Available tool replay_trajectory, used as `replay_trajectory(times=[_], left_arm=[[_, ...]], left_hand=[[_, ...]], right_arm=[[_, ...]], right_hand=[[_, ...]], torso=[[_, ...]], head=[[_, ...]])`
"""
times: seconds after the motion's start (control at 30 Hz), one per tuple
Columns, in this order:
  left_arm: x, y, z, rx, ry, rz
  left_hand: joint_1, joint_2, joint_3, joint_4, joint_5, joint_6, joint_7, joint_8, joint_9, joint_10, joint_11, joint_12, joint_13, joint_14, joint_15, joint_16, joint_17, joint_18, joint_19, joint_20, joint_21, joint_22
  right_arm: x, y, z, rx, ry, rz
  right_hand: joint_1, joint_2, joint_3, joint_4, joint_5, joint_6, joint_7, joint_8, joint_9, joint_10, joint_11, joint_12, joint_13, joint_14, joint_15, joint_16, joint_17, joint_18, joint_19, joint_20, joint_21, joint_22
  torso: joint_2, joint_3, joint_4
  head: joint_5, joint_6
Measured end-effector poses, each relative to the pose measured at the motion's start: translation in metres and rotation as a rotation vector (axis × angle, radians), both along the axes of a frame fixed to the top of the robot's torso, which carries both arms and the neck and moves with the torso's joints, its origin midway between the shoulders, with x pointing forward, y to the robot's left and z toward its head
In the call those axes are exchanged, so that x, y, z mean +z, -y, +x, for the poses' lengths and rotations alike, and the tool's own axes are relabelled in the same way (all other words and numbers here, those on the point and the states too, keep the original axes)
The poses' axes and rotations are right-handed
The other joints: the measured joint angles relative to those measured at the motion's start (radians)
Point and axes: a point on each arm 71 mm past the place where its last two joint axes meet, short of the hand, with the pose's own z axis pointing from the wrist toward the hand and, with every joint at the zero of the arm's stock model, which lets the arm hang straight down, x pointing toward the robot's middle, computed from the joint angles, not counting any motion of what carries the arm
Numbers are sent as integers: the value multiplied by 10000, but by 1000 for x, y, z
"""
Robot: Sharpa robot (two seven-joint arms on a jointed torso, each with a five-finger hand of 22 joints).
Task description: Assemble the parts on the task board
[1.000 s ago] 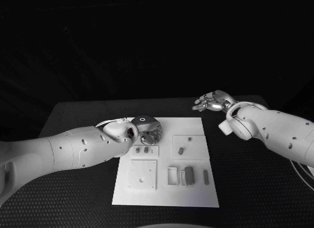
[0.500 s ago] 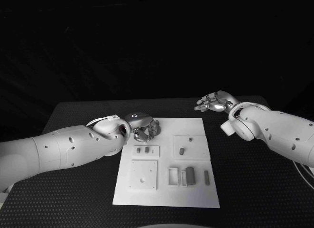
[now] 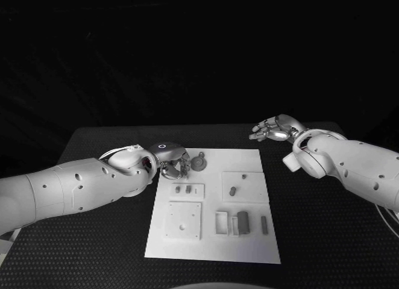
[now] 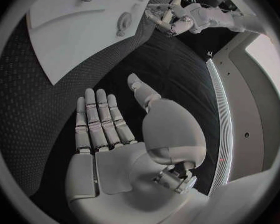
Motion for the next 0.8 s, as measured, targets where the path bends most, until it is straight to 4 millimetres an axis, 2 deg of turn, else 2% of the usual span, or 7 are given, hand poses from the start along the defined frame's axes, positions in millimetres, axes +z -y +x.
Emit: replay_trajectory(times=[0.2,0.5,0.8], left_arm=[[-2,-3,3,93,17,184],[-5,4,4,-28,-18,386],[-10,6,3,-136,-137,688]], left_hand=[[-1,-1,-1,-1,-5,-1,-1,-2,-3,-2,-1,-36,4,2,1,0,-15,0,14,15,0,8],[-13,-15,-2,-1,-7,18,19,-11,-1,-4,-2,-37,4,6,3,-1,-26,0,15,17,0,7],[-6,-24,-4,-1,-9,18,19,-14,-4,-7,-4,-39,2,18,13,-1,-43,1,17,20,0,6]], right_arm=[[0,0,0,8,-4,2],[0,-1,0,33,-11,8],[0,-1,-1,55,-5,17]], right_hand=[[0,0,0,0,0,0,0,0,0,0,0,0,-10,0,0,0,-1,0,0,0,0,-1],[0,0,0,0,0,0,0,0,-9,0,0,0,-20,0,0,0,8,0,0,0,0,8],[0,0,0,0,0,0,0,0,-8,0,0,0,-30,0,0,0,6,0,0,0,0,13]], torso=[[3,6,-9],[11,21,-25],[7,22,-31]], head=[[55,-11],[85,-32],[63,-42]])
